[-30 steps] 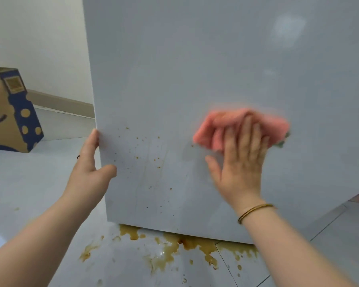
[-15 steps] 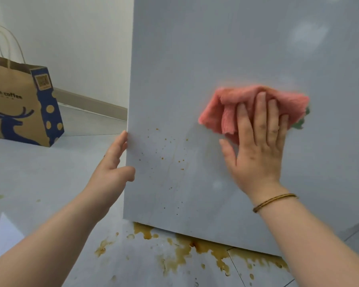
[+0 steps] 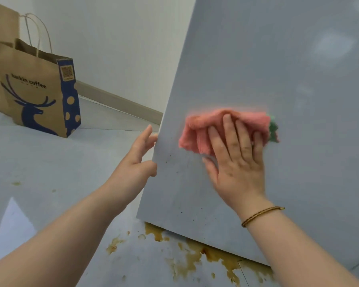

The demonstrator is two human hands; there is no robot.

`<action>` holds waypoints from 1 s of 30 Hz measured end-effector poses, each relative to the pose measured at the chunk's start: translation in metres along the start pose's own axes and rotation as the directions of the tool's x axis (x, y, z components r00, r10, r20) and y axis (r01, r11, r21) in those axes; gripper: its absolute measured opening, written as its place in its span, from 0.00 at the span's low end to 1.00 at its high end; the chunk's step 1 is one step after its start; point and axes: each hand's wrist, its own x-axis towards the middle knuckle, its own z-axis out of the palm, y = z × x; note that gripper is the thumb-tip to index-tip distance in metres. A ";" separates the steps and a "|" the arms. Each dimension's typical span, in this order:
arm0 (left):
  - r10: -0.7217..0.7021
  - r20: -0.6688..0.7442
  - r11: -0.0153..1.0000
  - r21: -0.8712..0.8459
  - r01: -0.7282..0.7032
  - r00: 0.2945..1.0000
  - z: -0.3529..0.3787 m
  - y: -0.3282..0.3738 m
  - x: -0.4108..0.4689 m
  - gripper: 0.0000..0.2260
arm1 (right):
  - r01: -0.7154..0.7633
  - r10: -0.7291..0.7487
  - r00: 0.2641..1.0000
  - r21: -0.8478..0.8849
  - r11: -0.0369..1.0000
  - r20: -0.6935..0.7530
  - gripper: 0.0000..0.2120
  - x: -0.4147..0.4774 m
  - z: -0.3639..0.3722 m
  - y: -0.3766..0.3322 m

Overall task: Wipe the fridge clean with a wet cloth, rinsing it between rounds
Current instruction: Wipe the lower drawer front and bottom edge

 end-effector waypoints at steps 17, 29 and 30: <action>0.053 0.014 0.993 0.105 -0.054 0.999 -0.015 0.000 0.012 0.26 | 0.265 -0.257 0.953 -0.027 0.964 0.163 0.32 -0.057 0.022 -0.031; 0.043 0.049 0.999 -0.031 -0.042 0.998 -0.018 -0.009 0.012 0.21 | 0.218 -0.216 0.895 0.039 0.975 0.390 0.45 -0.142 0.052 -0.066; 0.043 0.066 0.999 -0.028 -0.042 0.997 -0.018 -0.010 0.011 0.21 | 0.251 -0.260 0.830 0.086 0.964 0.494 0.45 -0.166 0.053 -0.071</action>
